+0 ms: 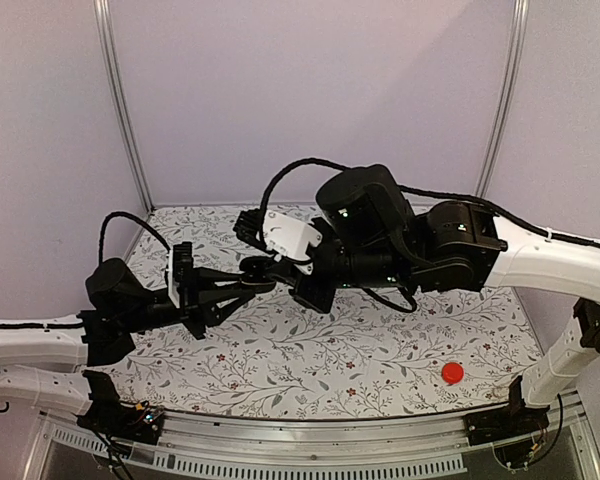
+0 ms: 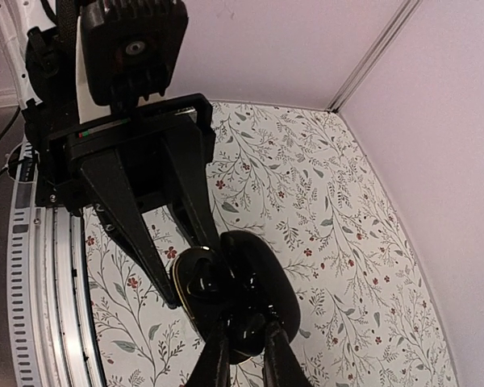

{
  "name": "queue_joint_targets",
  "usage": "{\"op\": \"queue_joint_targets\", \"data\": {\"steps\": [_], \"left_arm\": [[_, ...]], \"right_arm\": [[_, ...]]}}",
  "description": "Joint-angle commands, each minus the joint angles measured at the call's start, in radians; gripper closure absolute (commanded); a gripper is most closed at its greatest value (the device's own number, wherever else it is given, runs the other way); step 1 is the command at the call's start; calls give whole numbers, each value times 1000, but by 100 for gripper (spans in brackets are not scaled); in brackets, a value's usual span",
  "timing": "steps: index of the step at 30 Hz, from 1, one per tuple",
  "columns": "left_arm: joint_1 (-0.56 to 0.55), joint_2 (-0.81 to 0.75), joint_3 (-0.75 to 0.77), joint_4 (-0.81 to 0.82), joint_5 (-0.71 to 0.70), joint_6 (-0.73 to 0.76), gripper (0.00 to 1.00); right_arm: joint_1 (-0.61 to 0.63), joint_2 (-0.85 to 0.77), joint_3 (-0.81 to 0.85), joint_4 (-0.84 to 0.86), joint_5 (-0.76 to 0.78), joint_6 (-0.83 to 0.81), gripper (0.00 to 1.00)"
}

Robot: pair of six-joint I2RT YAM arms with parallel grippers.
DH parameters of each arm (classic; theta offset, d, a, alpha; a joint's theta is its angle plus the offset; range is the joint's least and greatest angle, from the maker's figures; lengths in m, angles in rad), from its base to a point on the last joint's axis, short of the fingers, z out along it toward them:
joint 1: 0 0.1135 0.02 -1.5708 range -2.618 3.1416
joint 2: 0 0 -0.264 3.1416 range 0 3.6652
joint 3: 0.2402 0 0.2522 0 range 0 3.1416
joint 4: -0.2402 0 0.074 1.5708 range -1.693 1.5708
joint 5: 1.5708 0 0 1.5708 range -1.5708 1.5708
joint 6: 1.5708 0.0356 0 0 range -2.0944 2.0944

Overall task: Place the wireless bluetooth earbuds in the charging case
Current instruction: Adjust the right earbud in the right side groove of the charging case.

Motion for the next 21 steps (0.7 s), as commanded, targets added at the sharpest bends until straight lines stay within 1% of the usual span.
{"op": "queue_joint_targets", "data": {"steps": [1, 21], "left_arm": [[-9, -25, -16, 66, -1, -10, 89], [-5, -42, -23, 68, -5, -9, 89]], "right_arm": [[-24, -42, -28, 32, -17, 37, 88], [-44, -68, -81, 44, -75, 75, 89]]}}
